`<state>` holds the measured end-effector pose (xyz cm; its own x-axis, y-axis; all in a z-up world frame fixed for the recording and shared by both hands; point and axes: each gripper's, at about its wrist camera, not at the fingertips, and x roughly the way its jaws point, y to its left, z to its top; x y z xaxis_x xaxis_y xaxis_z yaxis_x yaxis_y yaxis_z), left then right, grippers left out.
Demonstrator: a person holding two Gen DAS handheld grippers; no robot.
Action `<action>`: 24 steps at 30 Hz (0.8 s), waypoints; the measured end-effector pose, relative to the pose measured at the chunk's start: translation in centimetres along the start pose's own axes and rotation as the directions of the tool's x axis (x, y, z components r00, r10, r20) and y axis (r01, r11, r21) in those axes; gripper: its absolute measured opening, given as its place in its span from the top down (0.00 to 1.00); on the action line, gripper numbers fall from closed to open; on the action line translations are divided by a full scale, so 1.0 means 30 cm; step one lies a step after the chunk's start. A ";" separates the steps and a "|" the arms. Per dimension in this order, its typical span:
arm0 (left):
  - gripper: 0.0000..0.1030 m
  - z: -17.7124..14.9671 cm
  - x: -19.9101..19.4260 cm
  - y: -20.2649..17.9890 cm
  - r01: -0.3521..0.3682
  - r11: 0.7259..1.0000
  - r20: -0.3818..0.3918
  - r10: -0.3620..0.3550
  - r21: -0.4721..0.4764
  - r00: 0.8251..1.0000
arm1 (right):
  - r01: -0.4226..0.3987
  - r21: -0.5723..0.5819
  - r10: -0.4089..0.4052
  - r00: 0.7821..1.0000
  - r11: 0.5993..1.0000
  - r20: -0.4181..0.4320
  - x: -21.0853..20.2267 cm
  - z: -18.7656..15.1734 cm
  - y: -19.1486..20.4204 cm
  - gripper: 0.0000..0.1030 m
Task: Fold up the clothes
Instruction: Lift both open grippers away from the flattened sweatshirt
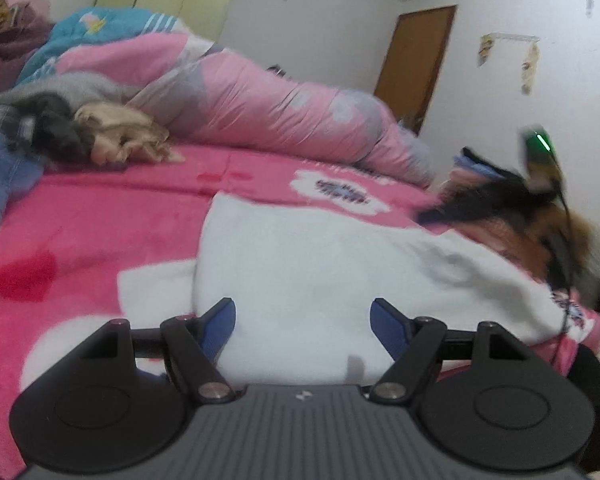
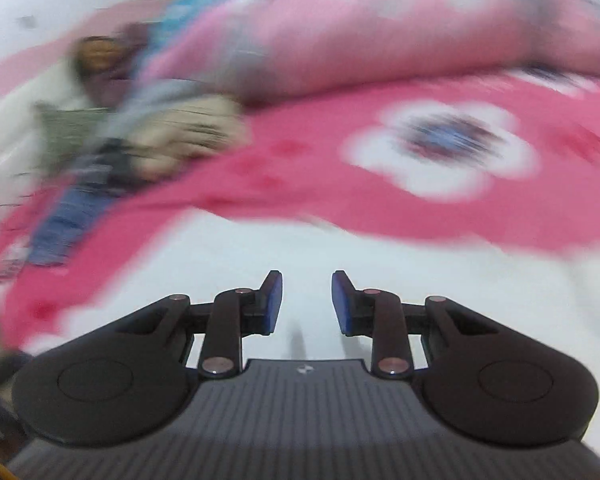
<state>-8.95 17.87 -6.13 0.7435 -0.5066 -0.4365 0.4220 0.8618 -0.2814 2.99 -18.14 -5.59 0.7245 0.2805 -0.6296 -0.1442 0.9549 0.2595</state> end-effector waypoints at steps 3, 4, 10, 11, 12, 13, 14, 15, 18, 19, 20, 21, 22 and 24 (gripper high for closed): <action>0.27 -0.006 0.002 0.036 -0.037 0.998 -0.027 0.036 -0.048 0.999 | 0.199 0.193 -0.202 0.979 0.961 -0.009 -0.056 -0.082 -0.289 0.82; 0.27 -0.004 -0.003 0.046 -0.048 0.997 -0.032 0.046 -0.062 0.998 | 0.205 0.267 -0.218 0.976 0.942 0.021 -0.092 -0.099 -0.376 0.86; 0.27 0.051 -0.045 0.048 -0.132 0.987 -0.004 0.132 -0.093 0.991 | 0.264 0.351 -0.333 0.930 0.898 0.152 -0.267 -0.079 -0.476 0.82; 0.27 0.065 -0.043 0.040 -0.143 0.985 0.003 0.144 -0.092 0.990 | 0.226 0.315 -0.290 0.941 0.922 0.173 -0.269 -0.076 -0.435 0.82; 0.27 0.077 -0.035 0.026 -0.147 0.985 0.007 0.148 -0.091 0.989 | 0.186 0.278 -0.245 0.950 0.942 0.192 -0.271 -0.074 -0.394 0.82; 0.26 0.085 -0.017 0.000 -0.142 0.986 0.005 0.143 -0.090 0.990 | 0.146 0.240 -0.197 0.959 0.960 0.205 -0.268 -0.081 -0.348 0.82; 0.26 0.090 0.005 -0.030 -0.135 0.987 -0.002 0.135 -0.088 0.991 | 0.104 0.180 -0.141 0.967 0.978 0.212 -0.264 -0.098 -0.295 0.82; 0.26 0.093 0.032 -0.064 -0.126 0.989 -0.010 0.126 -0.077 0.992 | 0.073 0.115 -0.096 0.973 0.991 0.212 -0.255 -0.118 -0.242 0.82; 0.26 0.071 0.123 -0.173 -0.110 0.994 -0.040 0.110 -0.004 0.993 | -0.020 -0.053 0.030 0.982 0.998 0.186 -0.257 -0.220 -0.160 0.81; 0.26 0.055 0.151 -0.198 -0.111 0.994 -0.062 0.112 0.018 0.992 | -0.022 -0.081 0.035 0.986 0.996 0.164 -0.263 -0.267 -0.167 0.80; 0.26 0.038 0.178 -0.215 -0.117 0.992 -0.095 0.120 0.039 0.988 | 0.008 -0.088 0.005 0.990 0.996 0.142 -0.277 -0.312 -0.188 0.80; 0.26 0.017 0.197 -0.228 -0.135 0.988 -0.128 0.143 0.074 0.981 | 0.043 -0.086 -0.030 0.989 0.995 0.144 -0.307 -0.361 -0.228 0.81; 0.26 -0.002 0.197 -0.241 -0.153 0.980 -0.139 0.170 0.124 0.976 | 0.046 -0.079 -0.032 0.984 0.996 0.173 -0.352 -0.397 -0.262 0.81; 0.26 -0.025 0.175 -0.264 -0.179 0.960 -0.138 0.211 0.215 0.968 | 0.049 -0.041 -0.039 0.976 0.998 0.215 -0.480 -0.433 -0.325 0.76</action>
<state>-8.80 8.37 -6.84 0.7371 -0.3116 -0.5997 0.3833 0.9236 -0.0087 -14.79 -30.23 -8.58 0.8576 0.2158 -0.4669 -0.1363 0.9706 0.1982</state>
